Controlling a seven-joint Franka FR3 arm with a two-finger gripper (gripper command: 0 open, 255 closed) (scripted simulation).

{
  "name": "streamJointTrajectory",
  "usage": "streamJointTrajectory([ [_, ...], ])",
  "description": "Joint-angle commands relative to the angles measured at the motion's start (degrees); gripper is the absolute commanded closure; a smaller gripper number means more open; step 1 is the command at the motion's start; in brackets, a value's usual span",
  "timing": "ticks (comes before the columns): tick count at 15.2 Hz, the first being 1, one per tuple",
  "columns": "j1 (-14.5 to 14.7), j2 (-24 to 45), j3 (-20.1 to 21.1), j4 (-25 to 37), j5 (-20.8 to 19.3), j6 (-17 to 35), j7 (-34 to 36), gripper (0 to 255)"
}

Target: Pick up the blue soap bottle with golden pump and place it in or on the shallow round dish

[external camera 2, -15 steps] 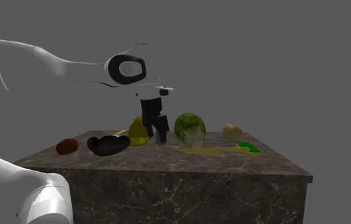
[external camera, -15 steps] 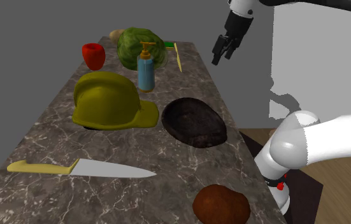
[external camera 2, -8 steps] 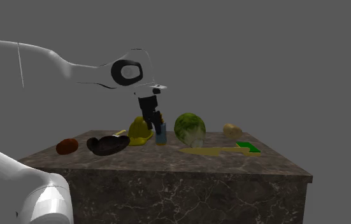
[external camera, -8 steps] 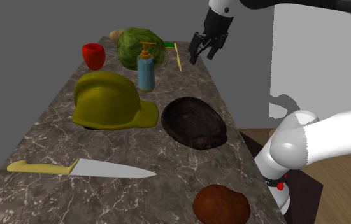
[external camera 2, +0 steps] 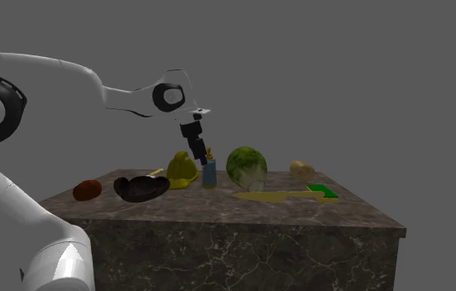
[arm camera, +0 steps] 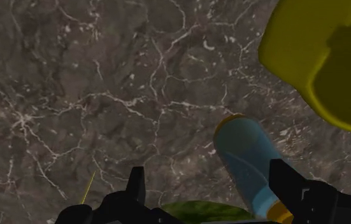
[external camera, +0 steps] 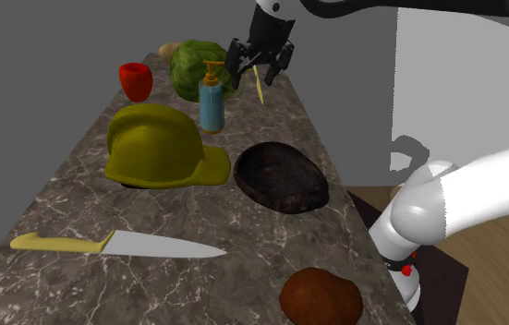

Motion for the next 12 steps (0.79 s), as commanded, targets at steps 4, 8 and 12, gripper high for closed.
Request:
streamJointTrajectory([
  [4, -2.05, 7.53, 7.19, 7.90, -2.61, 2.43, 11.34, 0],
  [8, -2.61, 9.76, 8.80, 7.93, -3.75, 4.99, 13.73, 0],
  [12, -2.78, 10.65, 9.12, 5.76, -4.11, 7.98, 14.00, 0],
])
